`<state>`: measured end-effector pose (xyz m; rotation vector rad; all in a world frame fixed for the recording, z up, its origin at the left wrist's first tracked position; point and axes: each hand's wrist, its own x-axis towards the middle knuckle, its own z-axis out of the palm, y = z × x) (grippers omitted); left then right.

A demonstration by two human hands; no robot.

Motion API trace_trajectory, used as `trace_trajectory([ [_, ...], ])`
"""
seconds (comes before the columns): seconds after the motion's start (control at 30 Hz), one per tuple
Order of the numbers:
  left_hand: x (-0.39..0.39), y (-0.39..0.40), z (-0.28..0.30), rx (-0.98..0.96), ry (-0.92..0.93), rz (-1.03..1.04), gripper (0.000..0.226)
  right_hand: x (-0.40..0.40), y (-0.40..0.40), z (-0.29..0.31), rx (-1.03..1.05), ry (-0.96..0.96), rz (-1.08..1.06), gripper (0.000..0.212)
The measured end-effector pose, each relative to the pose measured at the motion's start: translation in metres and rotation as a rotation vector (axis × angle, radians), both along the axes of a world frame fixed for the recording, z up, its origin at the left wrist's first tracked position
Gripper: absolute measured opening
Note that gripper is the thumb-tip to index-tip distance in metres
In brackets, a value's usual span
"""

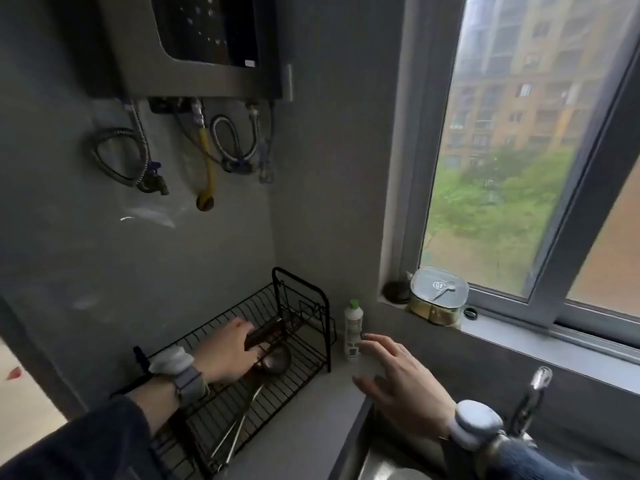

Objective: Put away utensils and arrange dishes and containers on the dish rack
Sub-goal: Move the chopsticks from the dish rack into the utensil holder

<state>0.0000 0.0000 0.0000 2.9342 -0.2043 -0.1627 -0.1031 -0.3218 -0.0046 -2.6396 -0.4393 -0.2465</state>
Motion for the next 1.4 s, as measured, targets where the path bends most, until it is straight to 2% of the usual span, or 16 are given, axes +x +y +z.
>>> trace_trajectory([
  [0.13, 0.045, 0.042, -0.017, 0.067, 0.192, 0.018, 0.054, 0.030, 0.043, -0.014, -0.010, 0.038, -0.013, 0.060],
  [0.23, 0.069, 0.053, -0.034, 0.103, 0.246, -0.020, 0.052, 0.039, 0.064, -0.026, -0.003, 0.064, -0.030, 0.062],
  [0.47, 0.098, 0.057, -0.063, 0.145, 0.334, -0.096, 0.015, 0.058, 0.096, -0.046, -0.014, 0.086, -0.103, 0.061],
  [0.53, 0.102, 0.053, -0.070, 0.123, 0.335, -0.101, 0.009, 0.060, 0.100, -0.047, -0.006, 0.097, -0.116, 0.060],
  [0.9, 0.123, 0.063, -0.091, 0.151, 0.344, -0.160, 0.012, 0.064, 0.110, -0.038, -0.013, 0.101, -0.173, 0.056],
  [1.0, 0.125, 0.072, -0.096, 0.091, 0.328, -0.144, 0.023, 0.059, 0.107, -0.037, -0.005, 0.109, -0.190, 0.057],
  [1.13, 0.126, 0.078, -0.104, 0.000, 0.327, -0.119, 0.026, 0.055, 0.101, -0.038, -0.002, 0.115, -0.209, 0.057],
  [1.27, 0.124, 0.078, -0.101, -0.067, 0.241, -0.082, 0.024, 0.047, 0.096, -0.036, 0.023, 0.102, -0.221, 0.056],
  [1.33, 0.118, 0.072, -0.081, -0.077, 0.176, -0.093, 0.024, 0.041, 0.091, -0.036, 0.053, 0.101, -0.226, 0.056],
  [1.4, 0.109, 0.059, -0.057, -0.118, 0.104, -0.135, 0.014, 0.032, 0.082, -0.033, 0.069, 0.095, -0.245, 0.057],
])
